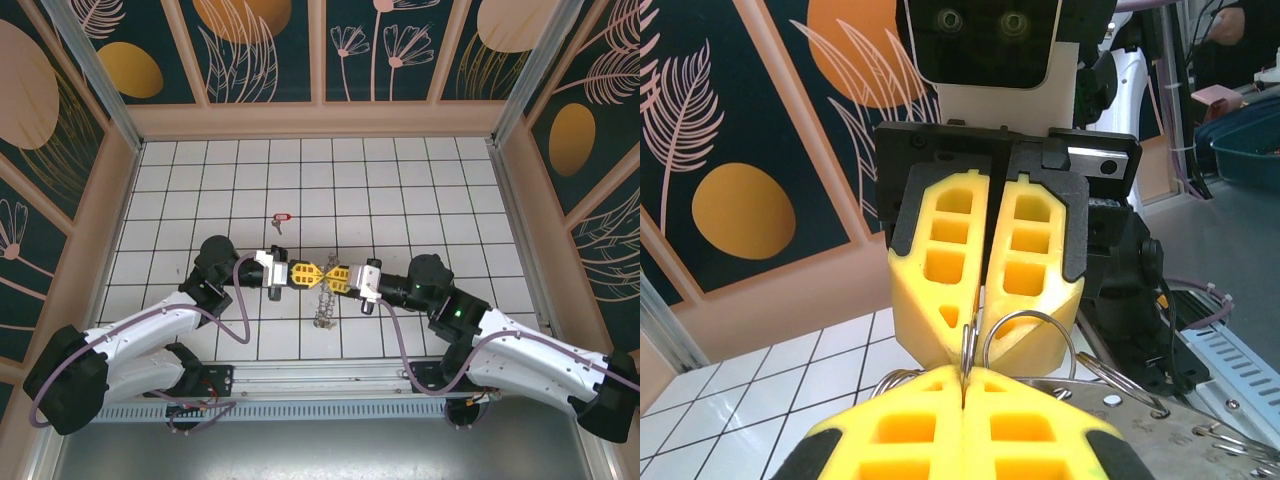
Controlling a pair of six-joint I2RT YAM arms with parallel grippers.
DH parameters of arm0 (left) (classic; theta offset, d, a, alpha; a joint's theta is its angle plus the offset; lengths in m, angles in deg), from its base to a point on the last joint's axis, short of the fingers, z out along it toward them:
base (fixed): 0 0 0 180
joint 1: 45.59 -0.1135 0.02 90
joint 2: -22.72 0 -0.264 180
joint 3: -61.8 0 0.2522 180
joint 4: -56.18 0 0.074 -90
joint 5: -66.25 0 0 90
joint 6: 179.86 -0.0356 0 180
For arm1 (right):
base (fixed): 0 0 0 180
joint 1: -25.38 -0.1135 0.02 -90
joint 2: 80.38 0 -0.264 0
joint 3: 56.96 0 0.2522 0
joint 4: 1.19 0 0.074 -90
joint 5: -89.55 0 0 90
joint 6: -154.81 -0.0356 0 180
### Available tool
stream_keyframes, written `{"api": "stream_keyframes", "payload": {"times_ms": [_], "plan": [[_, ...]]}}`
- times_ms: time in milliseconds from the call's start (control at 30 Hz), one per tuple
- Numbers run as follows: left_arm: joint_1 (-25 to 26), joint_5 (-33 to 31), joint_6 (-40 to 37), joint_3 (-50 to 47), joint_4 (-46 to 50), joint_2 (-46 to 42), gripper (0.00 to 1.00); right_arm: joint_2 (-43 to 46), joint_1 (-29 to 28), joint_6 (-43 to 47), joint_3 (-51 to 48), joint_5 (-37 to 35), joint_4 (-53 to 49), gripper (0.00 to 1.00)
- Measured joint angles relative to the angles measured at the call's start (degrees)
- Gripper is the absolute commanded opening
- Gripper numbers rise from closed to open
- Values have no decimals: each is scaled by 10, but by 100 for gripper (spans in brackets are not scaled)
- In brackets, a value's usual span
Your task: Put the keys on the keyring
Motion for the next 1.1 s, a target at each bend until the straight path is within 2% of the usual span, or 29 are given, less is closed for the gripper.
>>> {"api": "stream_keyframes", "payload": {"times_ms": [133,200,267,367,400,433,700,900,933,1033,1100], "plan": [[-2,0,-6,0,7,0,0,-10,1,7,5,0,-4,10],[-3,-1,-8,0,10,0,0,-12,1,11,5,-2,-6,0],[-4,-2,-8,0,11,1,0,-13,2,15,5,-5,-6,0],[-4,-14,-5,0,13,0,44,-13,2,25,5,-16,-5,0],[-4,-26,-4,2,19,-2,68,-12,1,30,5,-17,-6,0],[-4,-38,-7,4,34,-8,98,-10,0,34,3,-18,-6,0],[12,-115,-54,45,272,-154,99,-5,-3,68,-12,-67,-13,0],[12,-193,-7,57,360,-215,98,0,-1,53,-62,-83,29,0],[12,-202,1,57,367,-217,97,0,0,47,-71,-82,39,0],[12,-218,20,68,396,-209,79,0,5,15,-94,-77,78,0],[12,-221,18,81,413,-191,72,0,9,-14,-111,-68,117,0]]}}
